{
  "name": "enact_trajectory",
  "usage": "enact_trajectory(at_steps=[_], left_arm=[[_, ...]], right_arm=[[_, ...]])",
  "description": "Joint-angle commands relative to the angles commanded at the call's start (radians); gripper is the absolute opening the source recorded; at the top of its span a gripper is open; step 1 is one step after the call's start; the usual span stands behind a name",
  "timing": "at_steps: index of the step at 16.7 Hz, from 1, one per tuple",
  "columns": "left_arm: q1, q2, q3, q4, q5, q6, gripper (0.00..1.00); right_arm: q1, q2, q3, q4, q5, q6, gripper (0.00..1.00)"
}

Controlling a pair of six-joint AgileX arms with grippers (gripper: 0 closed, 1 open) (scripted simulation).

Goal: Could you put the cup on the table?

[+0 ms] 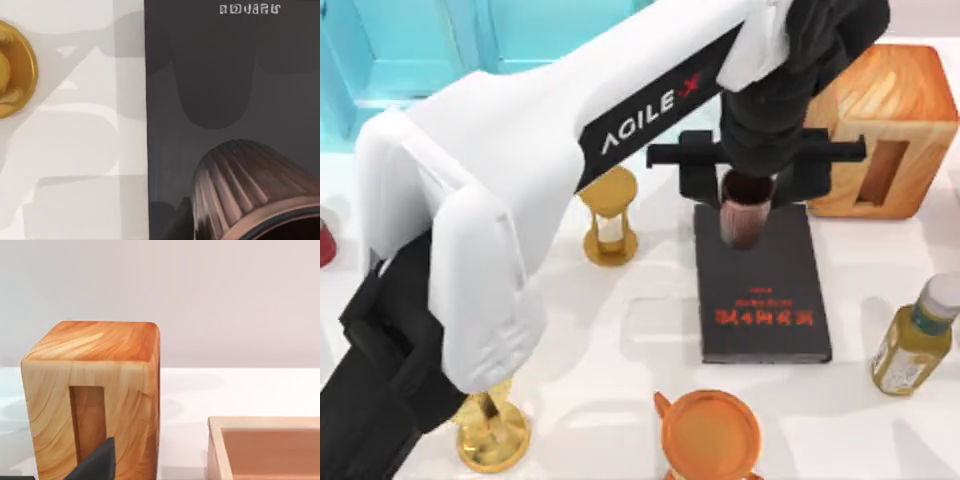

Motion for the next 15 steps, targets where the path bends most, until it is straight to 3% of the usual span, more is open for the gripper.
enact_trajectory(at_steps=[4,9,15], left_arm=[[0.108,-0.177,-0.179,0.127,0.048,0.149,0.0],[0.197,-0.463,-0.528,0.232,0.085,0.393,0.0],[0.533,-0.747,-1.014,0.314,0.106,0.584,0.0]], right_arm=[[0.0,0.0,0.0,0.0,0.0,0.0,1.0],[0.0,0.0,0.0,0.0,0.0,0.0,1.0],[0.0,0.0,0.0,0.0,0.0,0.0,1.0]])
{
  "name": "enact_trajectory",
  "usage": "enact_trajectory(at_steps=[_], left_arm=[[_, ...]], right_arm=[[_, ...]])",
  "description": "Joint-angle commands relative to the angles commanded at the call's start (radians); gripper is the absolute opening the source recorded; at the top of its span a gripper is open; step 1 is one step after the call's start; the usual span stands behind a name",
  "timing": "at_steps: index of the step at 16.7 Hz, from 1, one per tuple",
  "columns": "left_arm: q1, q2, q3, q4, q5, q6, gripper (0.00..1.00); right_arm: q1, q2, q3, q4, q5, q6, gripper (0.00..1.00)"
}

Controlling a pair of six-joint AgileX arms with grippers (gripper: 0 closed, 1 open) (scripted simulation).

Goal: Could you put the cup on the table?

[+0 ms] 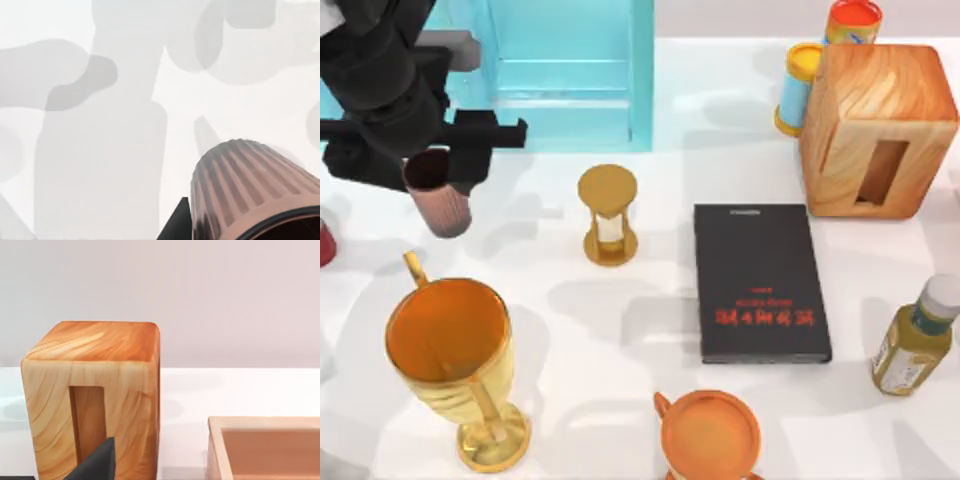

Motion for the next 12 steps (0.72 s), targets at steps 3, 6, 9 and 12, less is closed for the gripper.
enact_trajectory(at_steps=[3,6,9,12], left_arm=[[0.116,-0.106,-0.136,0.007,-0.01,0.066,0.0],[0.152,-0.141,-0.176,0.012,-0.008,0.079,0.0],[0.148,-0.136,-0.174,0.01,-0.01,0.08,0.0],[0.151,-0.123,-0.213,0.048,-0.01,0.082,0.0]], right_arm=[[0.0,0.0,0.0,0.0,0.0,0.0,1.0],[0.0,0.0,0.0,0.0,0.0,0.0,1.0],[0.0,0.0,0.0,0.0,0.0,0.0,1.0],[0.0,0.0,0.0,0.0,0.0,0.0,1.0]])
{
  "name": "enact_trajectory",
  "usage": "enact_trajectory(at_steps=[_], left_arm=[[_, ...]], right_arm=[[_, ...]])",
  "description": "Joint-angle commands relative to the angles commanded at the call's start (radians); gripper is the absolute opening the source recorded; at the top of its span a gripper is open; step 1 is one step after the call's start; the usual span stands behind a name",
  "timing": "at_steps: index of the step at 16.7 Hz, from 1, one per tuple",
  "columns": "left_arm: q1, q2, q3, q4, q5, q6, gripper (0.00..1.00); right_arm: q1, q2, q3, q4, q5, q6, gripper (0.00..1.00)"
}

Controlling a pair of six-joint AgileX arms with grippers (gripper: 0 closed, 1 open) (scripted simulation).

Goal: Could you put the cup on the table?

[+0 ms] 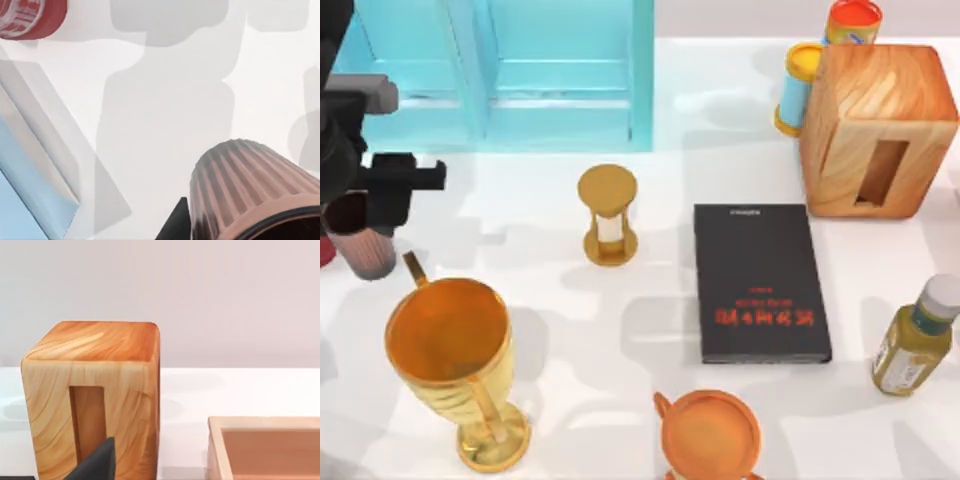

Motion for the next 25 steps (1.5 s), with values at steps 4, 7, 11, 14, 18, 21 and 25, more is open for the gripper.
enact_trajectory(at_steps=[4,7,11,14,18,21,25], left_arm=[[0.004,0.031,-0.091,0.154,0.001,0.003,0.0],[0.007,0.055,-0.14,0.216,0.003,0.004,0.0],[0.008,0.056,-0.141,0.217,0.003,0.004,0.08],[0.008,0.056,-0.141,0.217,0.003,0.004,0.3],[0.008,0.056,-0.141,0.217,0.003,0.004,0.6],[0.008,0.056,-0.141,0.217,0.003,0.004,0.83],[0.008,0.056,-0.141,0.217,0.003,0.004,1.0]], right_arm=[[0.0,0.0,0.0,0.0,0.0,0.0,1.0],[0.0,0.0,0.0,0.0,0.0,0.0,1.0],[0.0,0.0,0.0,0.0,0.0,0.0,1.0],[0.0,0.0,0.0,0.0,0.0,0.0,1.0],[0.0,0.0,0.0,0.0,0.0,0.0,1.0],[0.0,0.0,0.0,0.0,0.0,0.0,1.0],[0.0,0.0,0.0,0.0,0.0,0.0,1.0]])
